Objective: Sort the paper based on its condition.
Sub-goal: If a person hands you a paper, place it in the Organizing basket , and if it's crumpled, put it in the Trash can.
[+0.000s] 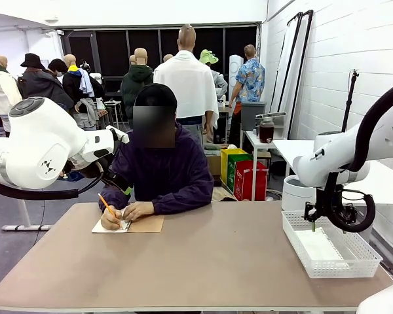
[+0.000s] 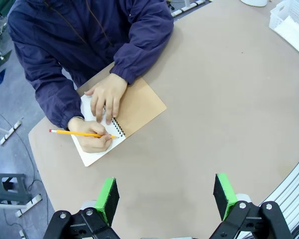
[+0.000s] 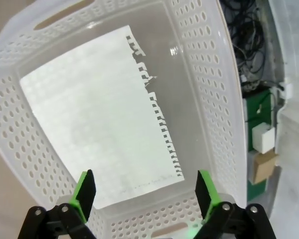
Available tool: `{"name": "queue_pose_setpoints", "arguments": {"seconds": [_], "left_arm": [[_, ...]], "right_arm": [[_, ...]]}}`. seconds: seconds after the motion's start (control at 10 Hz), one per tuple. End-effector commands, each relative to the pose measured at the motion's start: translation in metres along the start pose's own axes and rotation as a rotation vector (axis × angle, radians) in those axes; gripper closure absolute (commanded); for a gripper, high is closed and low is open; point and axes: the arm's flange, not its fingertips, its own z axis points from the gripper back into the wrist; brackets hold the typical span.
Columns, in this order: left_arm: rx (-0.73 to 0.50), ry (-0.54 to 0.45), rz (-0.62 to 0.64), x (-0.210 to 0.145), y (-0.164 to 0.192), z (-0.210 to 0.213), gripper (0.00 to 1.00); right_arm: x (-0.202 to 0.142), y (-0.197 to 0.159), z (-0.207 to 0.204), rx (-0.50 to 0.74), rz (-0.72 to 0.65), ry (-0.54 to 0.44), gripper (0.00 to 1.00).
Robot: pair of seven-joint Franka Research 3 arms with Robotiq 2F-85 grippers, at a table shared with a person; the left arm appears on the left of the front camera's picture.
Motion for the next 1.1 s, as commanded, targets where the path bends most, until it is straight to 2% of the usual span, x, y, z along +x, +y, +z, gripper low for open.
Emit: {"name": "queue_pose_setpoints", "arguments": {"seconds": [0.0,0.7,1.0], "left_arm": [[-0.007,0.001,-0.007,-0.001,0.001,0.000,0.00],[-0.007,0.001,-0.007,-0.001,0.001,0.000,0.00],[-0.007,0.001,-0.007,-0.001,0.001,0.000,0.00]], "right_arm": [[0.001,-0.001,-0.003,-0.008,0.003,0.005,0.00],[0.001,-0.001,-0.002,-0.002,0.000,0.004,0.00],[-0.019,0.015,0.067,0.083,0.163,-0.092,0.00]]}}
